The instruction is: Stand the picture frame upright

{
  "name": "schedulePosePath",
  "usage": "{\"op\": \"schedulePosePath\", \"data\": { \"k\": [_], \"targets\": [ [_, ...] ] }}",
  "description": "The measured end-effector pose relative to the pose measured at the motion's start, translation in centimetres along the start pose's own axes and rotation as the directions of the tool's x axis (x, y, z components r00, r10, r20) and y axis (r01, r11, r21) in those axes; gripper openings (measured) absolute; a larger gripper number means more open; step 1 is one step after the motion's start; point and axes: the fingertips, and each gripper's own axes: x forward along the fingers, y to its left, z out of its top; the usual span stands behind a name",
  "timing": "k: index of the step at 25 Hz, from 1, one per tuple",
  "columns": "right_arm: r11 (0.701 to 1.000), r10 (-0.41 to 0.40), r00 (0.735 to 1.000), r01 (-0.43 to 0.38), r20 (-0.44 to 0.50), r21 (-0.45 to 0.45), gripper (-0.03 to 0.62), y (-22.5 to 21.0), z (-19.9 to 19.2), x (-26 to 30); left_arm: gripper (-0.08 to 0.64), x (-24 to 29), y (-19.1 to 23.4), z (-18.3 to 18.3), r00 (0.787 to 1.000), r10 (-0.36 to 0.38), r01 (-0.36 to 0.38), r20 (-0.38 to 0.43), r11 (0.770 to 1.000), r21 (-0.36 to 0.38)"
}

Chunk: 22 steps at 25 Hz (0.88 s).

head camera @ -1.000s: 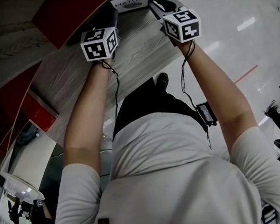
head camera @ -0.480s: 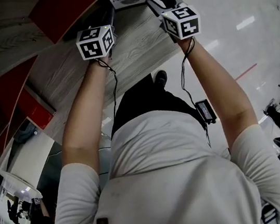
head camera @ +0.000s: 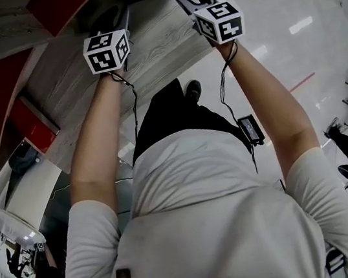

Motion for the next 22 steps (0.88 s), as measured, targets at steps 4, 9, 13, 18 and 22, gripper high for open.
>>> {"op": "schedulePosePath", "data": {
  "k": [4,9,13,18,22],
  "targets": [
    [1.000,0.006,1.000,-0.006,0.016,0.000,0.146,0.5,-0.4,-1.7,0.127,-1.7,-1.0,-0.6,1.000,0.008,-0.008,0.006,1.000,0.012],
    [1.000,0.025,0.999,-0.024,0.030,-0.015,0.145,2.1,-1.1,-4.2,0.127,-4.1,-2.4,-1.1,0.999,0.017,-0.018,0.040,1.000,0.014],
    [0.999,0.045,0.998,-0.044,0.049,-0.022,0.144,3.4,-1.5,-6.6,0.127,-6.5,-4.6,-0.6,0.996,0.005,-0.008,0.091,1.000,0.029],
    [0.997,0.058,0.996,-0.054,0.062,-0.057,0.140,5.1,-2.0,-9.7,0.127,-9.0,-7.4,-0.6,0.991,-0.005,-0.003,0.131,0.998,0.058],
    [0.992,0.074,0.994,-0.065,0.083,-0.111,0.124,7.1,-1.7,-12.2,0.110,-11.0,-9.3,-0.6,0.988,-0.009,-0.003,0.157,0.997,0.077]
  ]
}}
